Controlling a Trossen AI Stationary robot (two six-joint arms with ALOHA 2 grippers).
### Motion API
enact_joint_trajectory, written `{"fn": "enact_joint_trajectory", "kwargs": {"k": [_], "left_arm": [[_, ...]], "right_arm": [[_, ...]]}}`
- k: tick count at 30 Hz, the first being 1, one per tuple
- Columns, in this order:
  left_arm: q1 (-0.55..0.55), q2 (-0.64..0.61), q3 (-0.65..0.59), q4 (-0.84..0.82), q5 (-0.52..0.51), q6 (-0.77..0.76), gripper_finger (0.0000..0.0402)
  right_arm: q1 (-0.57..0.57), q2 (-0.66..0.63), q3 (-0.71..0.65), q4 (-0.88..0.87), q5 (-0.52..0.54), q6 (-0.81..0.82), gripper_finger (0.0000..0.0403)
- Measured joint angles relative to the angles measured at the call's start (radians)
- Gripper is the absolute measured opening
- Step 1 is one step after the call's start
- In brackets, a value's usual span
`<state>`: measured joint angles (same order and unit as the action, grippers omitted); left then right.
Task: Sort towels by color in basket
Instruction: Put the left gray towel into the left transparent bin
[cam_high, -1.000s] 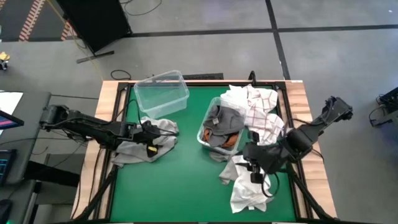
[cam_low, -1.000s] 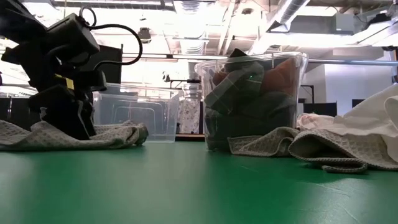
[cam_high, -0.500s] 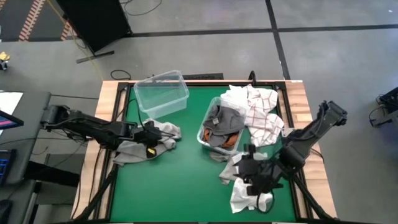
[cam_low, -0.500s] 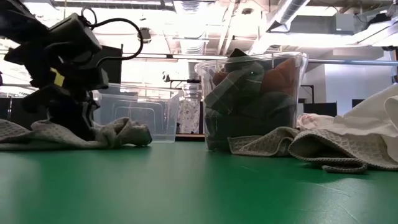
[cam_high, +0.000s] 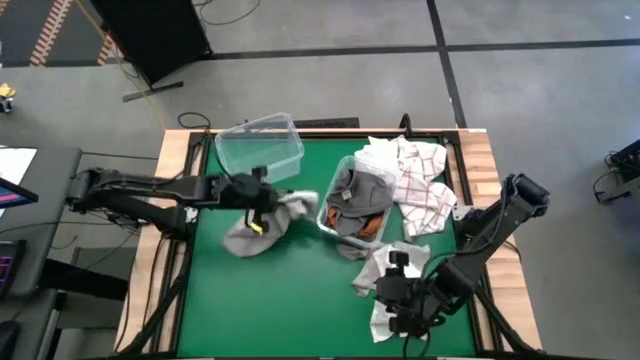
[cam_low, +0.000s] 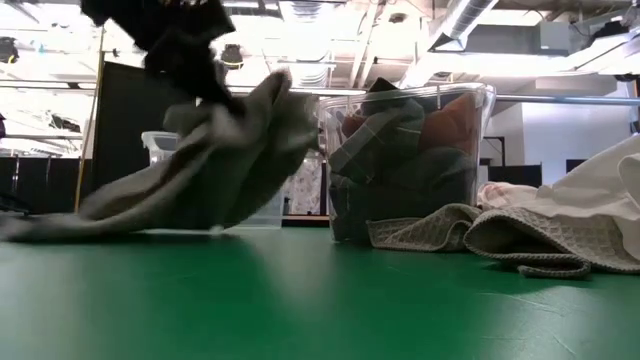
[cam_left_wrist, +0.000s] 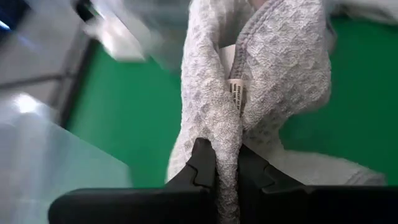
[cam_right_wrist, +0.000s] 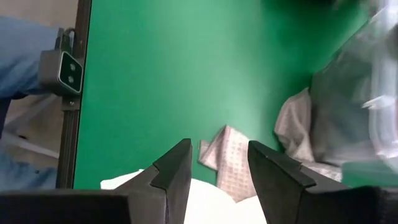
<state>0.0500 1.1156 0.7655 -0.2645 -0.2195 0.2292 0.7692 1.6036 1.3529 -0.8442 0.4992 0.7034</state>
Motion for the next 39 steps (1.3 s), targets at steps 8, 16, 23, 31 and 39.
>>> {"fn": "enact_joint_trajectory", "kwargs": {"k": [8,16,23,31,39], "left_arm": [[0.062,0.000,0.303,-0.105,-0.116,0.206,0.0017],[0.131,0.000,0.547,-0.147,-0.207,0.385,0.0016],[0.193,-0.001,0.693,-0.136,-0.240,0.506,0.0016],[0.288,-0.002,0.746,-0.159,-0.284,0.594,0.0016],[0.383,-0.002,0.653,-0.218,-0.245,0.555,0.0016]], "right_arm": [[0.024,0.055,0.000,0.022,0.008,0.065,0.0185],[0.043,0.052,0.000,0.040,0.083,0.078,0.0185],[0.042,0.052,0.000,0.044,0.085,0.077,0.0185],[0.041,0.052,0.000,0.067,0.086,0.075,0.0185],[0.041,0.052,0.000,0.080,0.102,0.075,0.0185]]}}
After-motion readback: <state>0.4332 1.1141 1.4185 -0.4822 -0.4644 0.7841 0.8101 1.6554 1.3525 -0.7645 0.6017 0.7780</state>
